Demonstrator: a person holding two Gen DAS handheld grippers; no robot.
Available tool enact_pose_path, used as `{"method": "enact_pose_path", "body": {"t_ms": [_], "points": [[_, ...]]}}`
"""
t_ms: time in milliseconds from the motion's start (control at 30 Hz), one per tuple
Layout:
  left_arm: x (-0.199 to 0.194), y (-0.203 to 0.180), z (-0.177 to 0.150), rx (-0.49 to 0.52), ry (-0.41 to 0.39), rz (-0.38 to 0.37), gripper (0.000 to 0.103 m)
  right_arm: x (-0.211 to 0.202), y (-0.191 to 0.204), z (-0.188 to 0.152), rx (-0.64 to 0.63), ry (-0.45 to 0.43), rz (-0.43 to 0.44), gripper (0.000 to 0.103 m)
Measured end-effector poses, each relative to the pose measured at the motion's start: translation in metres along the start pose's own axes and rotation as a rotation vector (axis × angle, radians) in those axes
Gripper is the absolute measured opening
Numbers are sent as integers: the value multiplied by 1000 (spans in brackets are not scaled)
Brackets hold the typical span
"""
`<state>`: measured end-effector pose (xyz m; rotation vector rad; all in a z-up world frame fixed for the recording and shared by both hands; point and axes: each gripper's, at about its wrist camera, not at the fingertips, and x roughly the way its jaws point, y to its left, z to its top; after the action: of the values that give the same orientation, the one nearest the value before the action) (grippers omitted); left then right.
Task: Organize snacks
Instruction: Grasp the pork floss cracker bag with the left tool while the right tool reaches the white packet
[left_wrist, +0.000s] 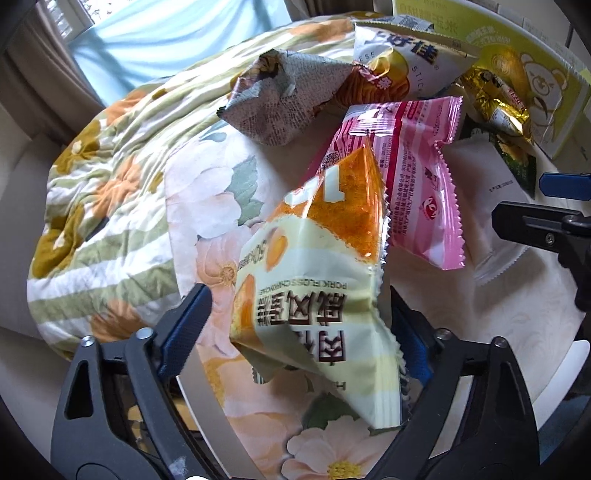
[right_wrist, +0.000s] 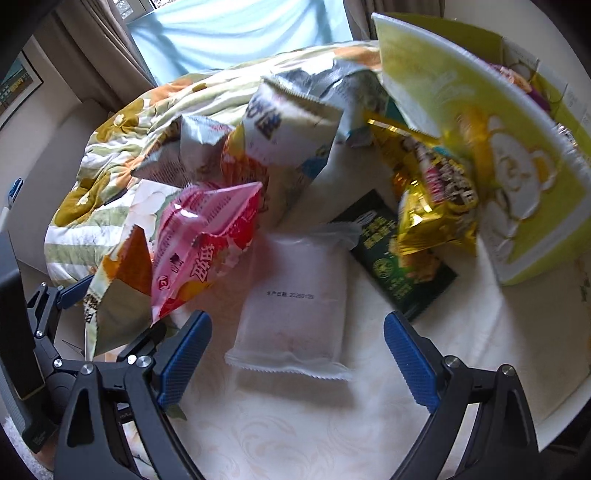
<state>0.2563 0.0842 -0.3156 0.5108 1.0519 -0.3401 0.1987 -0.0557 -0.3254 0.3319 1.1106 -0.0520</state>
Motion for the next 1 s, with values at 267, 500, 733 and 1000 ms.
{"method": "enact_pose_path", "body": {"t_ms": [267, 500, 733, 1000], "points": [[11, 3, 0, 7, 32, -13, 60, 15, 3, 3, -3, 13, -37, 93], [8, 14, -4, -45, 39, -54, 59, 20, 9, 5, -31, 22, -54, 85], [4, 20, -13, -113, 50, -86, 59, 28, 20, 9, -67, 33, -81, 78], [1, 27, -21, -174, 51, -97, 59, 40, 19, 11, -90, 41, -125, 66]]}}
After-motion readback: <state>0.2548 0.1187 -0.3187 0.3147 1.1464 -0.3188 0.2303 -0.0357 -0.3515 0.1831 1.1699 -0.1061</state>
